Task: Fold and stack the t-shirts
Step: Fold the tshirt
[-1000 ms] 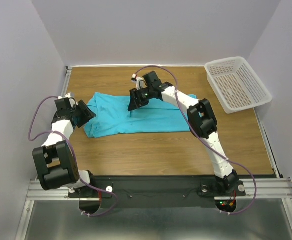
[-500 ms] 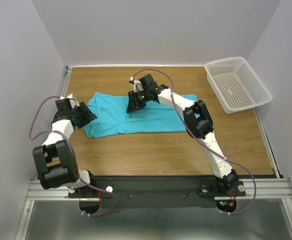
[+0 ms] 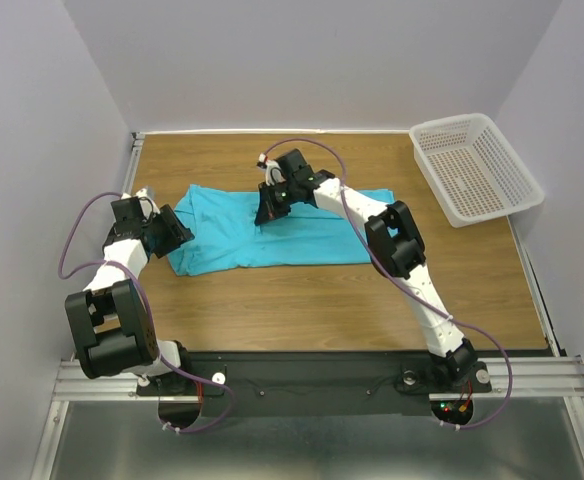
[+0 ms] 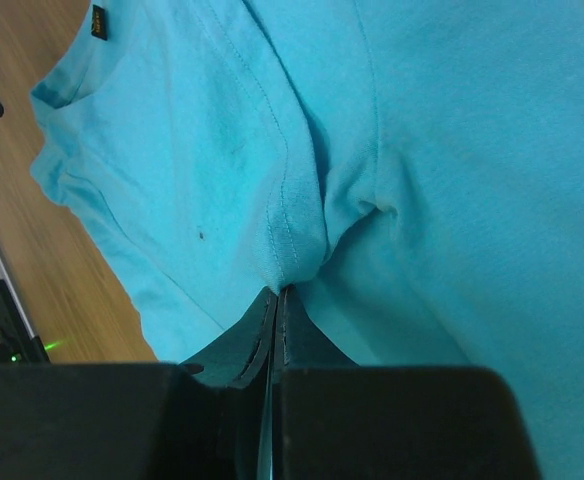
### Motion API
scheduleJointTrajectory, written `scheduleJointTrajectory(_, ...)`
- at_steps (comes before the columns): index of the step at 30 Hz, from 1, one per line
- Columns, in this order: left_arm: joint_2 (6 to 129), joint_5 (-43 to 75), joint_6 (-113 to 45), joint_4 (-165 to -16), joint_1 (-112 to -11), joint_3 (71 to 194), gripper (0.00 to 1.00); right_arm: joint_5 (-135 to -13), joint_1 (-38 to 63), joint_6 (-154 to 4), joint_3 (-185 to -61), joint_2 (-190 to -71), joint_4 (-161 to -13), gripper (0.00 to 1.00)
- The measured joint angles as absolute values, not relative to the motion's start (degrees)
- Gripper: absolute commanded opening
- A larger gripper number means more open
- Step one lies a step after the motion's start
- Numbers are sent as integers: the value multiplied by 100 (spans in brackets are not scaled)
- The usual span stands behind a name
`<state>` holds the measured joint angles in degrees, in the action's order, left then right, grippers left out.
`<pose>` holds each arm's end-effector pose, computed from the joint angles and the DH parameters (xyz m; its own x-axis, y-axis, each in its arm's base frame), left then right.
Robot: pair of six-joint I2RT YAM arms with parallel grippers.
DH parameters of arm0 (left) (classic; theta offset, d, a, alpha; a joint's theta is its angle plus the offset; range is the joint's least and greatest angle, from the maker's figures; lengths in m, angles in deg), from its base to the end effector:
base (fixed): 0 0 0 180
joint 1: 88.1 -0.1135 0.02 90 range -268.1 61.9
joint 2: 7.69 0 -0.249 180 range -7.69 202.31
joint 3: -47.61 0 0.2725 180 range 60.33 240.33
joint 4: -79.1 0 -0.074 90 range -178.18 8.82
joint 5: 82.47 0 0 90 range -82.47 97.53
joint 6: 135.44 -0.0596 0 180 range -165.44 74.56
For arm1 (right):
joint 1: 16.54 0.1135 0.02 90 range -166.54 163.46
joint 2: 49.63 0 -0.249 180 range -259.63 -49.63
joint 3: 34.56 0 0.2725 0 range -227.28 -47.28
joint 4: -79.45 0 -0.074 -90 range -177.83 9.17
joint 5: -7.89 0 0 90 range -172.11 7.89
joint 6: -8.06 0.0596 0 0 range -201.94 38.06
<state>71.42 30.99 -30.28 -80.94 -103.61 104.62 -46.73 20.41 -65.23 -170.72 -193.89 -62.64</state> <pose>0.3156 0.0630 0.1693 -0.6334 -0.4247 -0.6469 -0.1307 0.8826 -0.4516 0.4404 0.3744 0.1323 -0.7840 -0.2964 -0.5454 -0.6119 0.5169 0.5987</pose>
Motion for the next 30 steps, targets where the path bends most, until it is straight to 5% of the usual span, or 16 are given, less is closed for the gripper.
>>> scheduleJointTrajectory(12,7181,3204,-3216,-7965,-10361,10462,57,-4807,2019,-6517,-17144,-19298,-6292,1)
scheduleJointTrajectory(15,7247,3267,-3245,-7952,-10361,10462,57,-4802,2019,-6515,-17144,-19263,-6327,22)
scheduleJointTrajectory(16,7269,3276,-3254,-7943,-10361,10462,57,-4787,2019,-6515,-17144,-19260,-6349,39)
scheduleJointTrajectory(19,7275,3195,-3254,-7902,-10359,10462,57,-4796,2019,-6576,-17116,-19254,-6408,54)
scheduleJointTrajectory(30,6899,2032,-2679,-7392,-10361,10453,57,-5091,1726,-7400,-16171,-18207,-6406,59)
